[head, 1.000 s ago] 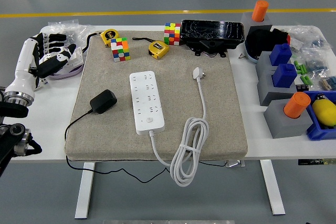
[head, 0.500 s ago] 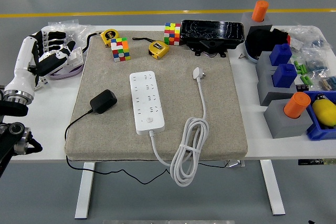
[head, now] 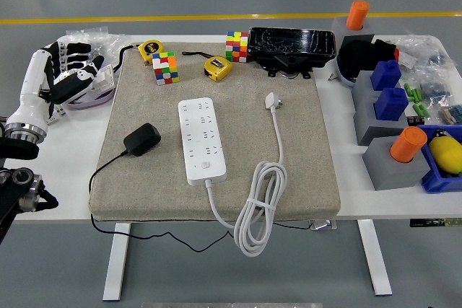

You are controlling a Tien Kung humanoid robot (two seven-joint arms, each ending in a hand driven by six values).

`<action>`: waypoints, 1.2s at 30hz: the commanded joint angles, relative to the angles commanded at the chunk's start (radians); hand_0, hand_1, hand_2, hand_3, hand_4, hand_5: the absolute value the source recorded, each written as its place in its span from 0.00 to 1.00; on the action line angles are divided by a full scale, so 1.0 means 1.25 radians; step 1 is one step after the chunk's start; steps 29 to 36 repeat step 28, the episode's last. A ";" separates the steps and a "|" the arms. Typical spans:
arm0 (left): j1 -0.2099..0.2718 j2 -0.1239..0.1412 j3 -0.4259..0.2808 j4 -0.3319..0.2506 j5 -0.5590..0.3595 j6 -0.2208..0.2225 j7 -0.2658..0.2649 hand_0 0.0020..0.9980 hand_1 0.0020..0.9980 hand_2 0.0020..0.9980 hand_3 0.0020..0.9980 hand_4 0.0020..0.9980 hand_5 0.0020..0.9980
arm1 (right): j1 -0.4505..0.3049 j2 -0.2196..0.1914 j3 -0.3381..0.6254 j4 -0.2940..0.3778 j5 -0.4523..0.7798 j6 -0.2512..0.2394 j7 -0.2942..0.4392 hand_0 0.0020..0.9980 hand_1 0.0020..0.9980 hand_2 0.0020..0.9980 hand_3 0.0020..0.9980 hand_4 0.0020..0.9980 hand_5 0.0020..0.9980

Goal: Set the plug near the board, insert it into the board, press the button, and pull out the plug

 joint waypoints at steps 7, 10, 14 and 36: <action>0.002 -0.004 -0.008 -0.003 0.001 -0.002 0.002 0.66 0.69 0.70 0.59 0.81 0.33 | 0.008 -0.005 -0.010 -0.001 -0.008 0.001 -0.001 0.67 0.68 0.70 0.59 0.94 0.53; 0.001 -0.004 -0.012 -0.004 0.002 -0.002 0.003 0.66 0.69 0.70 0.59 0.80 0.32 | 0.008 -0.005 -0.010 -0.001 -0.008 0.001 -0.001 0.67 0.68 0.70 0.59 0.94 0.53; -0.001 -0.002 -0.015 -0.006 0.003 -0.002 0.003 0.66 0.69 0.70 0.59 0.80 0.32 | 0.009 -0.005 -0.007 -0.002 -0.005 0.001 -0.002 0.67 0.68 0.70 0.59 0.94 0.53; -0.004 0.003 -0.006 -0.008 0.004 -0.001 0.002 0.66 0.69 0.70 0.59 0.81 0.33 | 0.006 -0.006 -0.007 -0.001 -0.003 0.002 -0.002 0.67 0.68 0.69 0.59 0.93 0.53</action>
